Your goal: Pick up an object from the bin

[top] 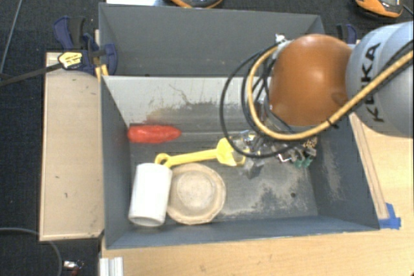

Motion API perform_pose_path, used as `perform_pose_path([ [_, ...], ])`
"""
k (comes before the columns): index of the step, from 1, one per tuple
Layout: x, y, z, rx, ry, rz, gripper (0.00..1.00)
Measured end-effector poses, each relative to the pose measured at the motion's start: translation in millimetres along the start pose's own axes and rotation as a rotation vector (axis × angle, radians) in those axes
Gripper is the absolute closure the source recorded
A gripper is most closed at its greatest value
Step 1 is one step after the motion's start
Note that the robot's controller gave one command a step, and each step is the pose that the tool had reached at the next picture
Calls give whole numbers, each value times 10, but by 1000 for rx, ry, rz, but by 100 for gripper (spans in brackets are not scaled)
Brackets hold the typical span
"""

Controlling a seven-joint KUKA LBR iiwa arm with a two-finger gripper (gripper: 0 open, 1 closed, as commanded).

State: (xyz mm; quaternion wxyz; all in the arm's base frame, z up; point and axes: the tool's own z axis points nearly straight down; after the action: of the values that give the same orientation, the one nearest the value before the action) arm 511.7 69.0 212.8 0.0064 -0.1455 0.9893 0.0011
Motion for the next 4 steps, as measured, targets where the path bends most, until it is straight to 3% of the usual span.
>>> perform_pose_path([
  [1,49,-109,323,1,-7,-72,100],
  [2,109,176,801,-1,-4,-61,100],
  [3,-198,-120,657,4,-17,-88,100],
  [4,11,84,-373,-1,-5,-75,100],
])
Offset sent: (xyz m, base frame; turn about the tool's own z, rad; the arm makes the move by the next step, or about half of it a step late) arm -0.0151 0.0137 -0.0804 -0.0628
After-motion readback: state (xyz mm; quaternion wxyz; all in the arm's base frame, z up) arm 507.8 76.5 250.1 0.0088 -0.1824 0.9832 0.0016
